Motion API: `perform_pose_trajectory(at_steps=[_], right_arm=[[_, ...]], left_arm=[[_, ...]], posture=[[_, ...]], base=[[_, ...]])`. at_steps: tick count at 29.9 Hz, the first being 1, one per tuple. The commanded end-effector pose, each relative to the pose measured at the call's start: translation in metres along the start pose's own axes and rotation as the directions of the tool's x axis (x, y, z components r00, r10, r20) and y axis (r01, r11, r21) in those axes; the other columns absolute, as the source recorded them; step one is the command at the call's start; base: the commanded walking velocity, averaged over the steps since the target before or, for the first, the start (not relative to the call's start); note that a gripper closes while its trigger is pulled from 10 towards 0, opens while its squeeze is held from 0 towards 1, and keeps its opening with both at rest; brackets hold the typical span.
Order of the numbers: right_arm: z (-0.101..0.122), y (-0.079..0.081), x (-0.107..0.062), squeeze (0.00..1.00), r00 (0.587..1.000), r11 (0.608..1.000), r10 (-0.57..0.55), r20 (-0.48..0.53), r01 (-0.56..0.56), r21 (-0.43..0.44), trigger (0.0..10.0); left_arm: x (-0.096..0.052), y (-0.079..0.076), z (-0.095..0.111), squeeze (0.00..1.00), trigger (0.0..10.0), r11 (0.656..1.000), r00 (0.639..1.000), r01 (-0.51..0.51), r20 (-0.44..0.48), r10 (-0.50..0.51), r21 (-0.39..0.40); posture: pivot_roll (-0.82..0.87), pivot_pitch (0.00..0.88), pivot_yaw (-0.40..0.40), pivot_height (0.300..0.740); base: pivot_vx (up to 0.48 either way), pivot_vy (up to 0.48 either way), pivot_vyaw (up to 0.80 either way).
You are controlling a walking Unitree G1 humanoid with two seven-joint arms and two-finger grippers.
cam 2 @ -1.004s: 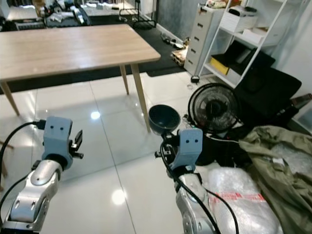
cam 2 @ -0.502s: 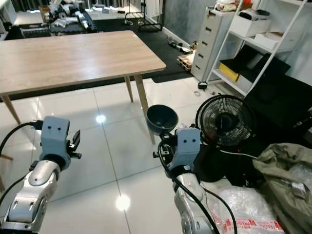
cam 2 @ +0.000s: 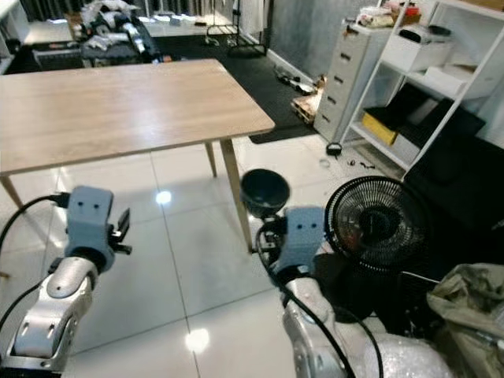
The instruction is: Setting the table
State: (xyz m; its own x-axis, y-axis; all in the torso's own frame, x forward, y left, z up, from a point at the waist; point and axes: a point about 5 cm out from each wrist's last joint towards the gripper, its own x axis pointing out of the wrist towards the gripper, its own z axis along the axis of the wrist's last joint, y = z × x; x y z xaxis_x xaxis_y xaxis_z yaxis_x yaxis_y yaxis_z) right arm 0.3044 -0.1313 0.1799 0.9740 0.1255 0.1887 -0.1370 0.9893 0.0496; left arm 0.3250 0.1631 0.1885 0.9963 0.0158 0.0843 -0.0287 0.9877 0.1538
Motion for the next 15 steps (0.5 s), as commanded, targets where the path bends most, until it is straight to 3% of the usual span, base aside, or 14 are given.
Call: perform_pose_trajectory(at_steps=[1,15], right_arm=[[-0.0002,-0.0037,-0.0009,0.00,1.000,1.000,-0.016,0.006,0.016,0.000,10.0],[0.0000,-0.0035,0.0009,0.00,1.000,1.000,-0.014,0.011,0.014,-0.003,10.0]], left_arm=[[-0.0012,-0.0023,-0.0036,0.00,10.0,1.000,1.000,0.006,-0.011,-0.006,0.000],[-0.0003,-0.0018,-0.0035,0.00,10.0,1.000,1.000,0.004,-0.009,-0.004,0.002]], posture=[[0.10,0.087,0.082,0.740],[0.10,0.081,0.082,0.740]], base=[[0.480,0.000,0.00],[0.480,0.000,0.00]])
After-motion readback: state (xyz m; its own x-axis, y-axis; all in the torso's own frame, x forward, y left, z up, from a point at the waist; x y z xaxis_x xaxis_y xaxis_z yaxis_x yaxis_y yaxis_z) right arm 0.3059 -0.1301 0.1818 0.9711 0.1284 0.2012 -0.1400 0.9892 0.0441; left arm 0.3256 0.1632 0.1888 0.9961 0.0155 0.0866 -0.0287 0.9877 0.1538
